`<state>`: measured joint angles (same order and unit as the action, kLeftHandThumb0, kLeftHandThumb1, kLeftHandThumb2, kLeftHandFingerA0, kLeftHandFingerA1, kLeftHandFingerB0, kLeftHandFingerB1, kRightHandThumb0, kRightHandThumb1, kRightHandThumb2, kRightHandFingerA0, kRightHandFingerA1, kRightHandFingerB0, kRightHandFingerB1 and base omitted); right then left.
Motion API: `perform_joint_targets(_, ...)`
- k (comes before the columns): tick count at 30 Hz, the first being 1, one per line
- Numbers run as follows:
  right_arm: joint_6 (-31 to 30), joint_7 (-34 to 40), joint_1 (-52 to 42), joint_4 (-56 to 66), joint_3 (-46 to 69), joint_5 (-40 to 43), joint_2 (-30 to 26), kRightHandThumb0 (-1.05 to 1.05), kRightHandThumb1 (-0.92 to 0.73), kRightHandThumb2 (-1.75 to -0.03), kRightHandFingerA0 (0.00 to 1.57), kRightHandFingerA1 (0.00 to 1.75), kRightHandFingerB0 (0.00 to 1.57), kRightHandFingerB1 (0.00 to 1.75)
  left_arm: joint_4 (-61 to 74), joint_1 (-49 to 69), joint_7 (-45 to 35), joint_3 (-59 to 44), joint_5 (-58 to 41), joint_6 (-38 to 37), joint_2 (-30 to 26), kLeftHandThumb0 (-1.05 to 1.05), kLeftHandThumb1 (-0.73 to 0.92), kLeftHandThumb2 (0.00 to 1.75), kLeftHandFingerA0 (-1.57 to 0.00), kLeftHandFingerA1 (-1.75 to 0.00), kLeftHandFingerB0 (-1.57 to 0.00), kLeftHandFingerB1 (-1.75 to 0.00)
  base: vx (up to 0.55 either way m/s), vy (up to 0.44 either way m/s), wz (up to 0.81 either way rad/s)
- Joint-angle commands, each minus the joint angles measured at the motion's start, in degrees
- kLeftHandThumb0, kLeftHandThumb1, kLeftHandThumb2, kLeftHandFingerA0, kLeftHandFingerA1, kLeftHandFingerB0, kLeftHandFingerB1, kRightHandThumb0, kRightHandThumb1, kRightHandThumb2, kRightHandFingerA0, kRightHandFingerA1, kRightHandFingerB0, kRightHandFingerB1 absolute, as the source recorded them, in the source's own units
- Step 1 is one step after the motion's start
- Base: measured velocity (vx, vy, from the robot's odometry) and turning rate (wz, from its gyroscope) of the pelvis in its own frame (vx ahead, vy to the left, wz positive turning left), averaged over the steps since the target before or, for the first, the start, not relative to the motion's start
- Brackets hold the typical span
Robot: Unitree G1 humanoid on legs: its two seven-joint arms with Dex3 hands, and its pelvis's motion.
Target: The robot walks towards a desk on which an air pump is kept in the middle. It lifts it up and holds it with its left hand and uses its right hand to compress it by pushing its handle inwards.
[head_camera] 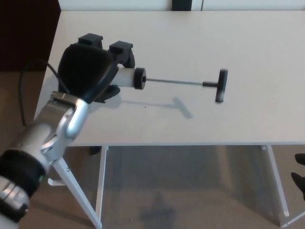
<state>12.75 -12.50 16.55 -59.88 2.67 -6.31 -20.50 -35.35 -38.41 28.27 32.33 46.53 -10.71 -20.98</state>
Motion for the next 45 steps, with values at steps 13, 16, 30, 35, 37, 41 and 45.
perform_joint_targets(13, 8.4, -3.6, -61.8, 81.9, 14.7, 13.7, 3.9, -0.54, -0.59, -0.94, 0.35, 0.53, 0.2, 0.45, 24.8, 9.2, -4.4, -3.0, 4.4, -8.1, -16.8, -0.11, 0.6, 0.54, -0.77, -1.75, -0.57, -1.45, 0.0, 0.0, 0.0)
perform_joint_targets(16, 8.8, -4.3, -67.4, 89.0, 16.8, 15.9, 4.9, -0.62, -0.61, -0.93, 0.34, 0.51, 0.23, 0.45, 27.1, 9.8, -5.6, -3.8, 3.5, -7.9, -17.3, -0.12, 0.6, 0.53, -0.76, -1.75, -0.58, -1.47, 0.0, 0.0, 0.0)
perform_joint_targets(30, 19.9, -8.9, -82.1, 105.3, 23.8, 28.9, 5.3, -0.52, -0.78, -0.63, 0.34, 0.37, 0.32, 0.35, 28.2, 9.3, -6.6, -5.1, 1.8, -8.4, -18.7, -0.3, 0.46, 0.57, -0.88, -1.61, -0.98, -0.71, 0.0, 0.0, 0.0)
perform_joint_targets(35, 25.1, -3.0, -71.5, 108.2, 23.3, 28.5, 6.3, -0.54, -0.81, -0.67, 0.25, 0.36, 0.27, 0.37, 27.9, 9.3, -5.7, -5.0, 2.7, -8.1, -19.1, -0.23, 0.52, 0.56, -0.8, -1.65, -0.87, -0.84, 0.0, 0.0, 0.0)
perform_joint_targets(37, 19.7, 2.8, -61.1, 111.1, 22.9, 24.1, 7.2, -0.63, -0.84, -0.65, 0.2, 0.31, 0.2, 0.3, 28.4, 9.6, -5.7, -4.8, 2.9, -7.8, -19.0, -0.2, 0.56, 0.55, -0.77, -1.69, -0.7, -1.24, 0.0, 0.0, 0.0)
perform_joint_targets(41, 11.1, 8.5, -47.5, 112.3, 20.1, 19.0, 8.0, -0.7, -0.67, -1.04, 0.01, 0.3, 0.01, 0.31, 30.3, 9.7, -6.7, -4.8, 3.1, -7.0, -18.8, -0.21, 0.53, 0.56, -0.85, -1.61, -0.91, -0.68, 0.0, 0.0, 0.0)
perform_joint_targets(45, 1.2, 11.2, -32.2, 110.4, 15.2, 15.5, 8.5, -0.72, -0.7, -1.08, 0.01, 0.28, 0.0, 0.23, 31.2, 9.3, -7.3, -4.9, 3.1, -6.6, -18.8, -0.23, 0.53, 0.56, -0.9, -1.53, -0.92, -0.6, 0.0, 0.0, 0.0)
